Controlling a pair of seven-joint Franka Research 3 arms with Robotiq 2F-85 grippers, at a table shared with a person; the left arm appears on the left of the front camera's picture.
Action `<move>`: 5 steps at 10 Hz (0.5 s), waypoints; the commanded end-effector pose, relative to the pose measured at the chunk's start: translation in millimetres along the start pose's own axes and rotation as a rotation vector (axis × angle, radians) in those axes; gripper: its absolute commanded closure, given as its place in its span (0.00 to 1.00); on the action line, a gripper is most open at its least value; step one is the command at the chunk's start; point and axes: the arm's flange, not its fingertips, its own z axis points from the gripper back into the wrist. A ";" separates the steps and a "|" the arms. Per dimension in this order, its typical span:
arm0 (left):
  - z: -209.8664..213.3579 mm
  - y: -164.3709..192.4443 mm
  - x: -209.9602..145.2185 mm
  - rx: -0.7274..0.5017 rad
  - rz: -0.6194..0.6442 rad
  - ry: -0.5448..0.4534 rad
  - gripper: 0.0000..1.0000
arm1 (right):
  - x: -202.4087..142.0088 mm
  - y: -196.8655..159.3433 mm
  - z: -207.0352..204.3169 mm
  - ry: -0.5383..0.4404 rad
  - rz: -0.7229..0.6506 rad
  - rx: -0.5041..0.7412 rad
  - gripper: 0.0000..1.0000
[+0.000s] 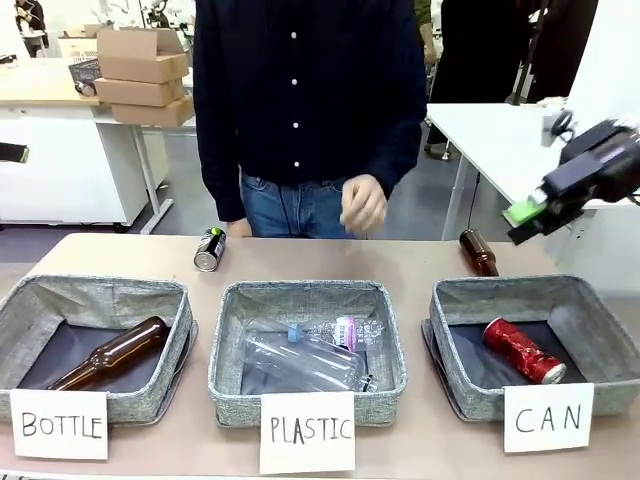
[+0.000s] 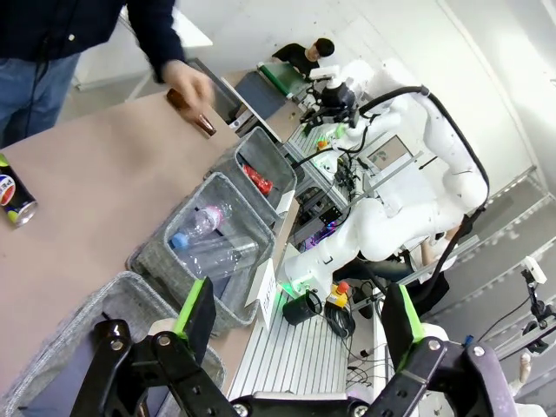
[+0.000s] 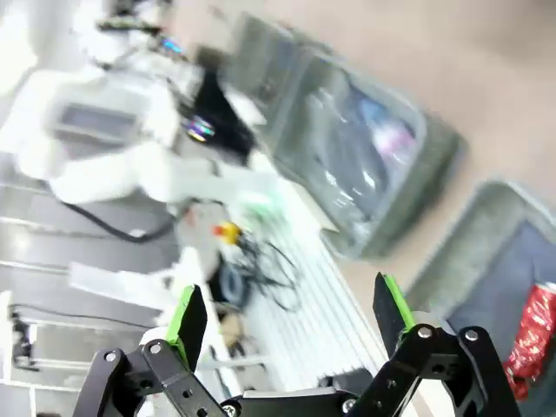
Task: Sort the can waste into the basket.
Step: Pick up the can waste from the table and place it in the right Fabric basket.
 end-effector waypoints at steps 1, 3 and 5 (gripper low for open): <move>-1.2 -1.2 0.1 -0.017 -0.026 -0.015 0.00 | -18.5 -31.0 19.3 -0.452 0.099 0.554 0.00; -1.2 -1.2 0.1 -0.017 -0.026 -0.015 0.00 | 10.2 -60.1 11.1 -0.589 0.140 0.397 0.00; -1.2 -1.2 0.1 -0.017 -0.026 -0.015 0.00 | -17.0 -16.2 31.2 -0.243 0.034 0.233 0.00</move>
